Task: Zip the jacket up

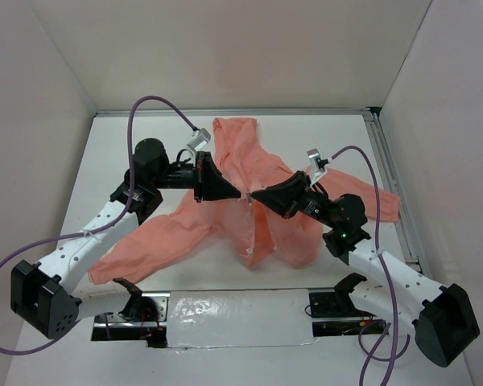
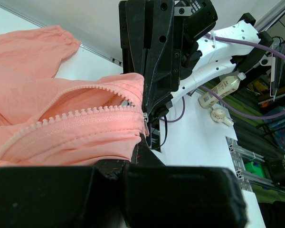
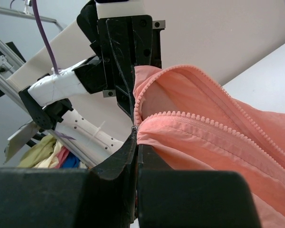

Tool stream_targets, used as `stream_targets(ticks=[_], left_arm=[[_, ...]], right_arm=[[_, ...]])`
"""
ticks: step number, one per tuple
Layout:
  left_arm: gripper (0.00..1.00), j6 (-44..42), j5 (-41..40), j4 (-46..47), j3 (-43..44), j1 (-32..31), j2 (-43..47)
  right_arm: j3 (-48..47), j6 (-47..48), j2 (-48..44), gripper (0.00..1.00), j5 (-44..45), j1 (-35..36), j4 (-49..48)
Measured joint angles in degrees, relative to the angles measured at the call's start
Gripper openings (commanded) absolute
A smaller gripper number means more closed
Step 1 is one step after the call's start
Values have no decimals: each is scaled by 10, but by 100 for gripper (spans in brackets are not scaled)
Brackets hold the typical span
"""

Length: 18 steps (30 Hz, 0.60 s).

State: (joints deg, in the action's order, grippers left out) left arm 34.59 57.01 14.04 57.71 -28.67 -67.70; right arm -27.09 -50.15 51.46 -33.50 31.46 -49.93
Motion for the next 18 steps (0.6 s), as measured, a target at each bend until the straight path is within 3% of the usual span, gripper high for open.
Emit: stream_targets(ticks=[12,13,14,16,18], left_arm=[[3,-33,45,-14,4,0,-9],[30,-34,49,-21,7,0,-13],[51,-36,50,-24,10,0,-18],[79,-41,57,-32,20,0,-27],[84,-40,66,-34,21,1,-29]], right_arm=[[0,-3,6,0,-7,0,-7],[0,-3,7,0,-8,-1,-6],[0,-3,8,0,-9,-2,-6],[0,-3,9,0,-9,-3,-6],[0,-3,9,0,-9,-3,-6]])
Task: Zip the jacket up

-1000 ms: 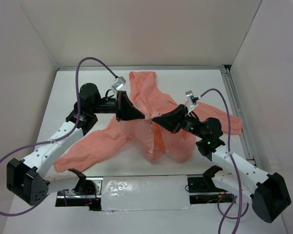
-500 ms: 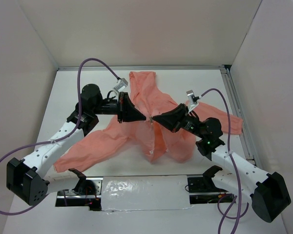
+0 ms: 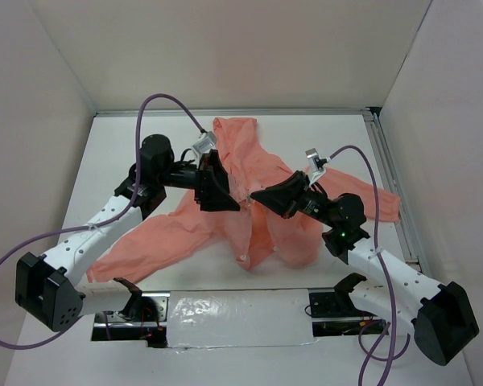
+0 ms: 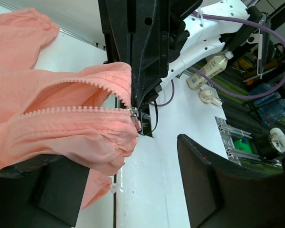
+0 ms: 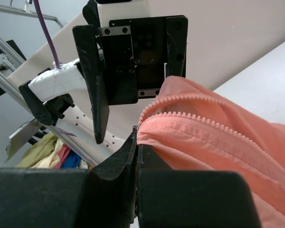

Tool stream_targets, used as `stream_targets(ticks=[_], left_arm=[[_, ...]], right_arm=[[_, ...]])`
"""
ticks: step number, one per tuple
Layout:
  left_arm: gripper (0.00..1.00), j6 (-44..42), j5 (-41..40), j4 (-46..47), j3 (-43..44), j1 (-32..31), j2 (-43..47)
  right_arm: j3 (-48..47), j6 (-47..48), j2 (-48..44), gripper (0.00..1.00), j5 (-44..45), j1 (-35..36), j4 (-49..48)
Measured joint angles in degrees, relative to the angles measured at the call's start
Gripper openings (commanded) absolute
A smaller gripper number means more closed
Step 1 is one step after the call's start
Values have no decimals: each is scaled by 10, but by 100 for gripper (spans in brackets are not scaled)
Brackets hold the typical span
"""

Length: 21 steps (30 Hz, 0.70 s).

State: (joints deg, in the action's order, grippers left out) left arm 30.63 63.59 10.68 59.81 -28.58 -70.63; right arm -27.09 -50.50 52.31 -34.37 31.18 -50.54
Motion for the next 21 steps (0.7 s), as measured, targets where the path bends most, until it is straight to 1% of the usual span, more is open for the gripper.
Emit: stream_targets(ticks=[1,6,9,10,14,18,20,21], left_arm=[[90,5,4,0,0,1,0],[88,13,18,10,0,3,0],[84,21,24,17,0,3,0],[80,26,27,21,0,3,-1],[79,34,30,35,0,3,-11],[75,44,31,42,0,2,-24],[70,48,32,45,0,0,-28],[63,52,32,47,0,0,-30]], right_arm=[[0,0,0,0,0,0,0],[0,0,-3,0,1,0,2],[0,0,-3,0,1,0,2],[0,0,-3,0,1,1,1],[0,-3,2,0,2,4,-2],[0,-4,8,0,7,8,-2],[0,-4,8,0,8,11,-2],[0,-4,8,0,8,13,-2]])
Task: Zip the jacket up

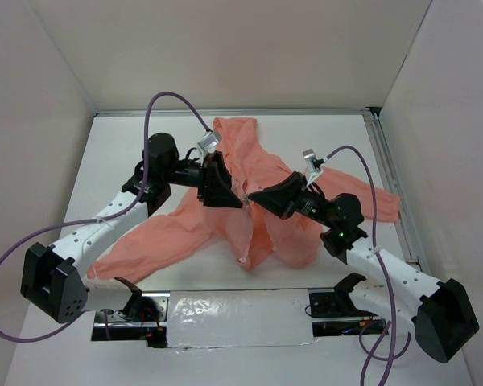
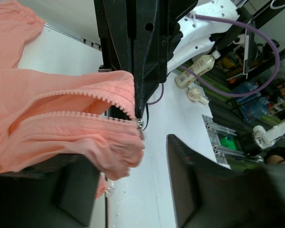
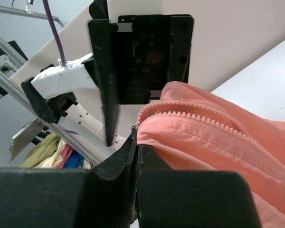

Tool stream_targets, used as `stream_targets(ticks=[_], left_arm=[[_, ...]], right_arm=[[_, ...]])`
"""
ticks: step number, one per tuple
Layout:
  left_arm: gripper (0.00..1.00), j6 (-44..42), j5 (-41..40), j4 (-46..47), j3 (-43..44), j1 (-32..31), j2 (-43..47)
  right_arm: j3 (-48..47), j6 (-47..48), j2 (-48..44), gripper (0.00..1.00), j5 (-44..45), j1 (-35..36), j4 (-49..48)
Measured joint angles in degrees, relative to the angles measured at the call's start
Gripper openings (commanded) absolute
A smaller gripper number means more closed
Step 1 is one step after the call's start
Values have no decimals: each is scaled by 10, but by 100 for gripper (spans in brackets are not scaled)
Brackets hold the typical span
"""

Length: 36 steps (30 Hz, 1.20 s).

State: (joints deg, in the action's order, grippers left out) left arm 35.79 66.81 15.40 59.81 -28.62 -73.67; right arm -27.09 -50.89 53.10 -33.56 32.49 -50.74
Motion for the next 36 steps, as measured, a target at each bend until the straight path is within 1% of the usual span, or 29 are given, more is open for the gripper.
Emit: stream_targets(ticks=[1,2,4,5,7,8,10,11,12,13,24,30,36], left_arm=[[60,5,0,2,0,-1,-2],[54,7,0,3,0,-1,-4],[49,9,0,6,1,-2,-6],[40,10,0,9,1,-2,-6],[33,19,0,16,1,-2,-6],[27,21,0,19,1,-2,-6],[22,22,-1,22,1,-2,-6],[13,22,-1,22,1,-2,-6],[8,22,-2,21,1,-2,-6],[0,21,-4,21,1,-1,-6],[0,-1,-18,-8,10,-8,-9],[0,-30,-64,-50,11,-34,-9],[0,-40,-98,-62,7,-40,-3]], right_arm=[[0,0,0,0,1,2,0],[0,0,1,0,2,4,0],[0,1,1,0,3,6,0],[0,2,1,0,4,7,0],[0,3,2,0,6,9,1],[0,4,3,0,7,10,1],[0,6,4,0,12,11,3],[0,7,4,0,14,11,4],[0,7,4,0,15,11,4],[0,8,3,0,17,11,4],[0,10,2,0,38,11,3],[0,3,3,0,63,11,-2],[0,-10,10,0,80,11,-2]])
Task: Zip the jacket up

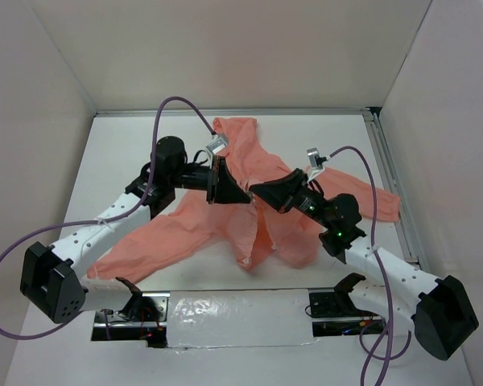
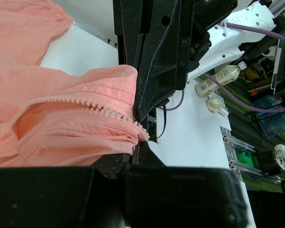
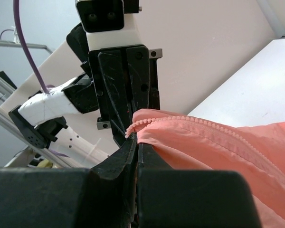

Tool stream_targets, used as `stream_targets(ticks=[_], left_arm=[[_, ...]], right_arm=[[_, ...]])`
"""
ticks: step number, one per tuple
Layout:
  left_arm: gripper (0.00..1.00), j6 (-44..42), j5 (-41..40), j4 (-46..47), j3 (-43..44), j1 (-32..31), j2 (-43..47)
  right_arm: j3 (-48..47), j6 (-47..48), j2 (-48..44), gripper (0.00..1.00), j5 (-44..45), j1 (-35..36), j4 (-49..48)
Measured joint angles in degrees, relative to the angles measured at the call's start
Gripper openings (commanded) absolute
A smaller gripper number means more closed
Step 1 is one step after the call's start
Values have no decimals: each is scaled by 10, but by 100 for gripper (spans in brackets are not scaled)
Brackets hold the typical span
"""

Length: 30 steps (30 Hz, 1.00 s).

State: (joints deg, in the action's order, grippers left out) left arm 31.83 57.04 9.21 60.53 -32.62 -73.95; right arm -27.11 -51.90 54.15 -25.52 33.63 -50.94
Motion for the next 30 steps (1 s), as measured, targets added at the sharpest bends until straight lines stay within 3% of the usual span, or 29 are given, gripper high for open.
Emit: stream_targets(ticks=[6,8,9,13,16,20,30], left_arm=[[0,0,-24,-10,-2,-10,3],[0,0,-35,-22,-2,-14,3],[0,0,-42,-28,-2,-16,3],[0,5,-55,-52,-2,-26,2],[0,17,-58,-64,-2,-31,2],[0,35,-65,-80,-2,-31,-1],[0,80,-86,-104,-2,-22,-2]], right_arm=[[0,0,-6,0,16,0,26],[-7,14,-18,4,19,0,70],[-13,21,-25,9,22,1,95],[-38,63,-55,45,42,10,207],[-59,97,-71,55,57,16,287],[-64,132,-91,61,77,23,363],[-62,207,-145,64,127,76,457]])
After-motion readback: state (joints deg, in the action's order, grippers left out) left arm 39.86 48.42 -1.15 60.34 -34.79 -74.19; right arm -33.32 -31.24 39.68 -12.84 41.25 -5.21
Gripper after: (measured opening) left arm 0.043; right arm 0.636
